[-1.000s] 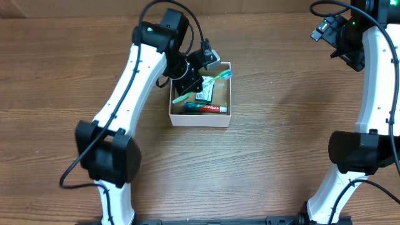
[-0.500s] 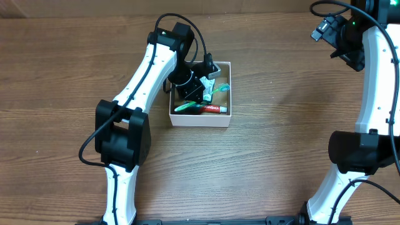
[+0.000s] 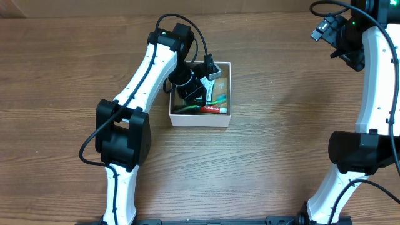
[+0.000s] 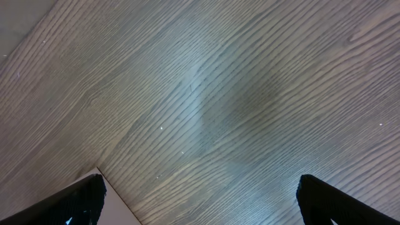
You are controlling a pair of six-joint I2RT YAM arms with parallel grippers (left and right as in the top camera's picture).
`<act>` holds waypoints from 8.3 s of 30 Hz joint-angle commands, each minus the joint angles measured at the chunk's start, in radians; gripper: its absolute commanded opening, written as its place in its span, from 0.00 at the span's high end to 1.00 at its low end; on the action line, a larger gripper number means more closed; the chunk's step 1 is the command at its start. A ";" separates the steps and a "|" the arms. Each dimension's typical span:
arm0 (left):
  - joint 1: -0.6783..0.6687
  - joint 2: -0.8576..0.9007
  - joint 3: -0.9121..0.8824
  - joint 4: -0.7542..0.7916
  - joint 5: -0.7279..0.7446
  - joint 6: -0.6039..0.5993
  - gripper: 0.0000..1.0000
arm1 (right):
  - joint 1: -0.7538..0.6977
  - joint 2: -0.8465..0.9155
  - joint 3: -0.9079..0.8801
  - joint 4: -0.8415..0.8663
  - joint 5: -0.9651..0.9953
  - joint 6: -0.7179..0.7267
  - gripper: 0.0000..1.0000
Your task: Pack container
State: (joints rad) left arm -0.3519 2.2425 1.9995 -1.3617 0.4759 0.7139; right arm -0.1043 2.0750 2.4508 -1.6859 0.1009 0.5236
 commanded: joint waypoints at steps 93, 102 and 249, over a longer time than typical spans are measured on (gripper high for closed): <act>0.267 -1.643 -1.690 0.949 -0.457 -0.972 0.00 | -0.003 -0.008 0.008 0.004 -0.001 0.000 0.00; 0.267 -1.643 -1.690 0.940 -0.457 -0.972 0.00 | -0.003 -0.008 0.008 0.004 -0.001 0.000 0.00; 0.340 -2.238 -1.994 1.285 -0.494 -0.938 0.00 | 0.149 -2.072 -2.443 1.603 -0.137 -0.397 0.00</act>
State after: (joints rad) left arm -0.0189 0.0147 0.0078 -0.0788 -0.0261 -0.2508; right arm 0.0463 0.0147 0.0185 -0.0895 -0.0296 0.2184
